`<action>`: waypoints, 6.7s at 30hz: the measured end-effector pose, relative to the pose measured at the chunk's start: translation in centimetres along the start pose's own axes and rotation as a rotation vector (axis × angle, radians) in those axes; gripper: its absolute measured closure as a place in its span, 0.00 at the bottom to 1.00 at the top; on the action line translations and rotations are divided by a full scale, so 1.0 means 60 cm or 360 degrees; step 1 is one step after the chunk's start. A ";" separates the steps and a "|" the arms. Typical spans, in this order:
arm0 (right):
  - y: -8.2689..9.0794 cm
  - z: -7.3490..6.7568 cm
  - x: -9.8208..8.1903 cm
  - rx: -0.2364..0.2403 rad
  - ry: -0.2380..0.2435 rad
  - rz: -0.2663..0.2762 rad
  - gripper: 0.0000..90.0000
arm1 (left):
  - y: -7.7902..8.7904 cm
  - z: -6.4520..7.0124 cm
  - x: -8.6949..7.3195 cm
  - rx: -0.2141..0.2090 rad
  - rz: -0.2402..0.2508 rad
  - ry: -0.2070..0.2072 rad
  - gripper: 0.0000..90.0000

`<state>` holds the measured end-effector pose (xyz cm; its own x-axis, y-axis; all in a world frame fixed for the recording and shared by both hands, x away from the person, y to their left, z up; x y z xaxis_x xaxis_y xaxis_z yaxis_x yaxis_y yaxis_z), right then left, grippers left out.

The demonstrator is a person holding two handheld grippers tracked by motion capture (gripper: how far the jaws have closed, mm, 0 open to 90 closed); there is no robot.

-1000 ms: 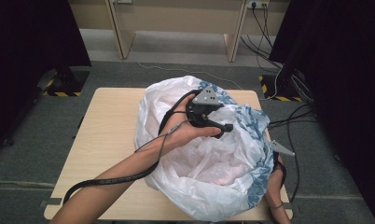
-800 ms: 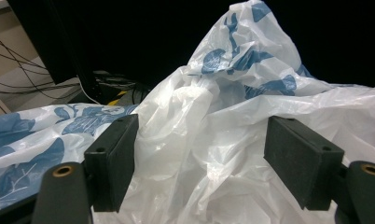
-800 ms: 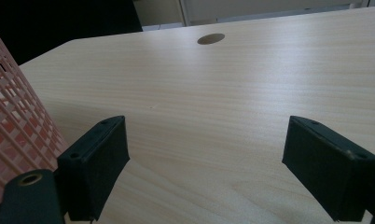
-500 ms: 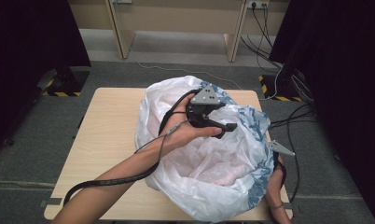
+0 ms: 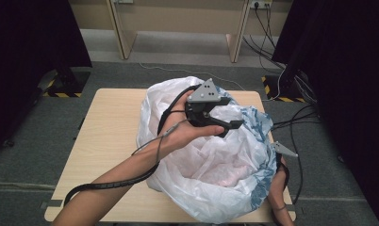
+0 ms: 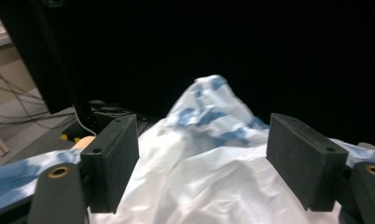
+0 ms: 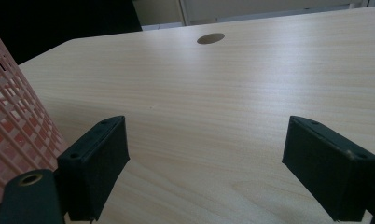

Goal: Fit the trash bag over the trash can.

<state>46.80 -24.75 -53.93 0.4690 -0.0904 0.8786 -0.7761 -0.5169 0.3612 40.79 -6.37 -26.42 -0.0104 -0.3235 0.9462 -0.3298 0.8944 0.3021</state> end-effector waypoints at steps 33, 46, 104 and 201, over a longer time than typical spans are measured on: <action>0.000 0.000 0.000 0.0005 -0.0009 -0.0001 0.16 | -0.093 0.010 -0.117 -0.0133 -0.0429 0.0067 0.31; 0.000 0.000 0.000 0.0005 -0.0009 0.0002 0.16 | -0.090 0.015 -0.127 -0.0163 -0.0506 0.0092 0.31; 0.002 0.002 0.001 -0.0002 -0.0007 0.0007 0.16 | -0.091 -0.033 -0.126 -0.0083 -0.0491 0.0139 0.33; 0.001 0.002 0.000 -0.0011 0.0007 -0.0004 0.16 | 0.206 -0.034 -0.018 0.0171 0.0024 0.0095 0.26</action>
<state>46.80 -24.86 -53.96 0.4692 -0.0851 0.8790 -0.7779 -0.5110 0.3657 38.69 5.65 -23.47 0.0390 -0.2884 0.9567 -0.4293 0.8598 0.2766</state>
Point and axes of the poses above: each handheld gripper's, and its own axes: y roughly backward along the jaws, x roughly out of its top, z roughly to its right, the point moved 8 cm from there along -y, roughly forward along the jaws, and after that the axes turned 5 degrees about -y, right-handed, at the moved point
